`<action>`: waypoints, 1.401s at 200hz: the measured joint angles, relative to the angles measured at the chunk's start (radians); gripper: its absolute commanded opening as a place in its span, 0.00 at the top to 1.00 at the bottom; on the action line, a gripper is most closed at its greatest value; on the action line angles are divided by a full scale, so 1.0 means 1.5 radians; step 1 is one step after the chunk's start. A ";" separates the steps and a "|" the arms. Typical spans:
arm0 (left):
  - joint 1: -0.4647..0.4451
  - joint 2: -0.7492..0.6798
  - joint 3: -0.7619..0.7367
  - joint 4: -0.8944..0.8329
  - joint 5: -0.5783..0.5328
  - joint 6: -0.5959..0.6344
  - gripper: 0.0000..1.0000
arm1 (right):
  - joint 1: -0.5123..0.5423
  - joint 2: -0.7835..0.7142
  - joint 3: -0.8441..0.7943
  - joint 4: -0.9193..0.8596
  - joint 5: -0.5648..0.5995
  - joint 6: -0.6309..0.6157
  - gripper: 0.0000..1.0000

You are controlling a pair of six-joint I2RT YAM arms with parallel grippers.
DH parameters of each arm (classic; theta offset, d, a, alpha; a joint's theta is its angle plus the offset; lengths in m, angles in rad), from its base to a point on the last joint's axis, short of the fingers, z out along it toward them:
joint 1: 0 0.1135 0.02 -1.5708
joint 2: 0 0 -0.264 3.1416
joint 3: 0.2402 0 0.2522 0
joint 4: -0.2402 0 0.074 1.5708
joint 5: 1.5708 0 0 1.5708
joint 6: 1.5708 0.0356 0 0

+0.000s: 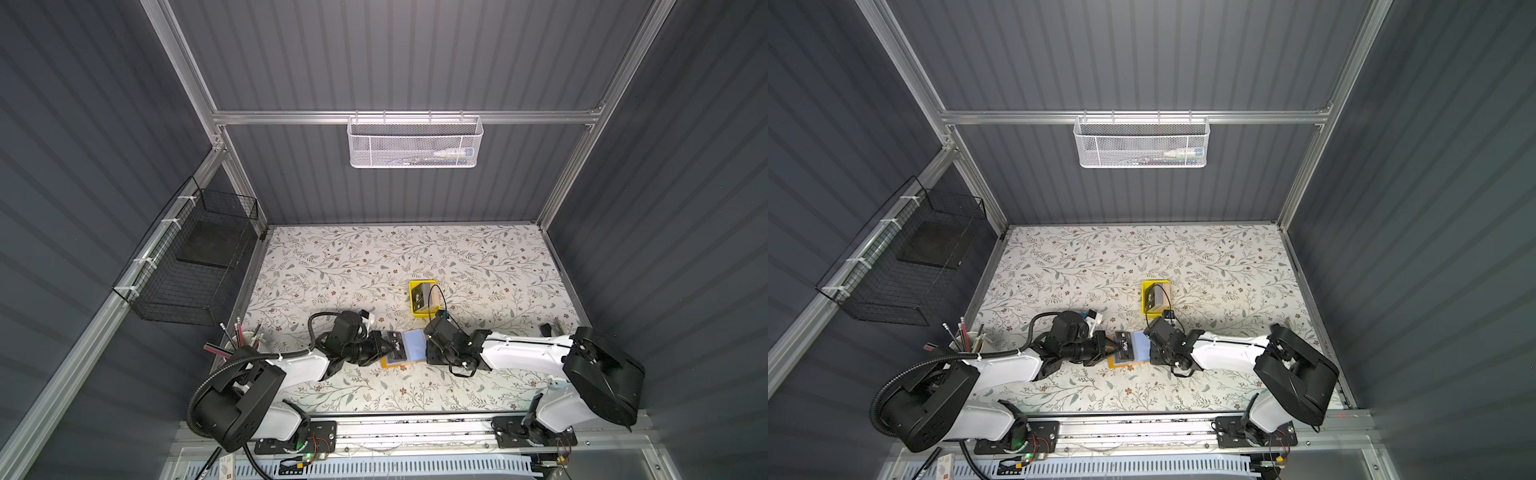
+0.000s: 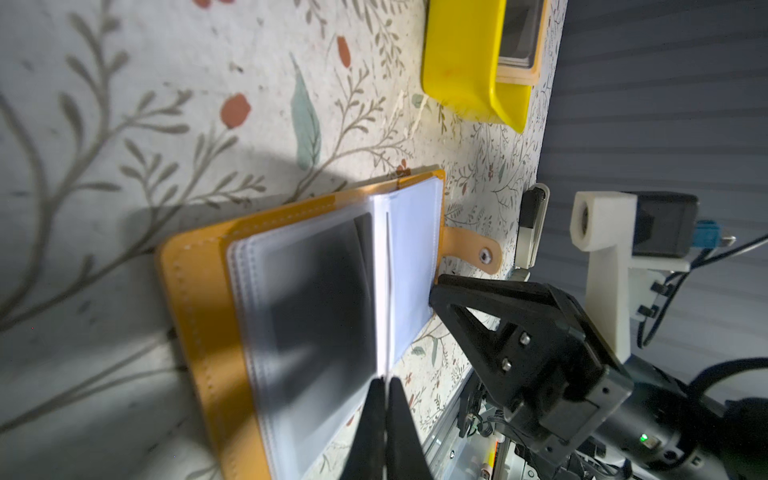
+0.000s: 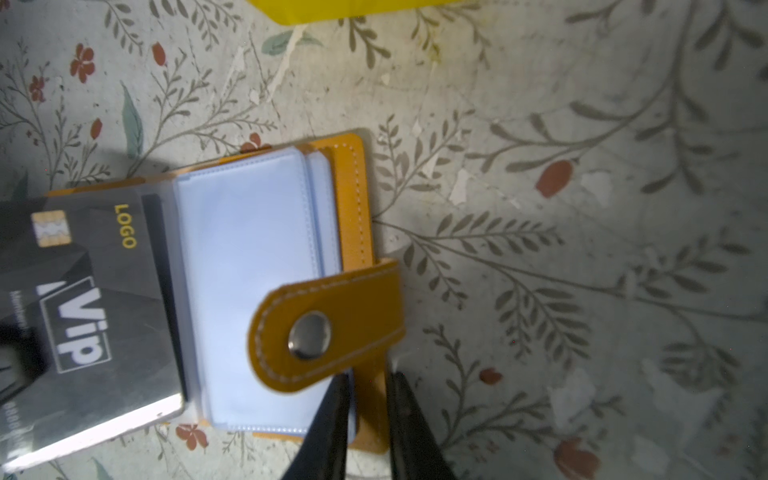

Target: Put the credit cards into the card holder

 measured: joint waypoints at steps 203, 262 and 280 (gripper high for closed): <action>0.003 0.085 -0.011 0.117 0.041 -0.041 1.00 | 0.000 0.000 0.000 0.000 0.000 0.000 0.80; 0.004 0.093 -0.015 0.145 0.050 -0.054 1.00 | 0.000 0.000 0.000 0.000 0.000 0.000 0.80; 0.004 0.098 -0.017 0.154 0.053 -0.061 1.00 | 0.000 0.001 0.000 0.000 0.000 0.001 0.80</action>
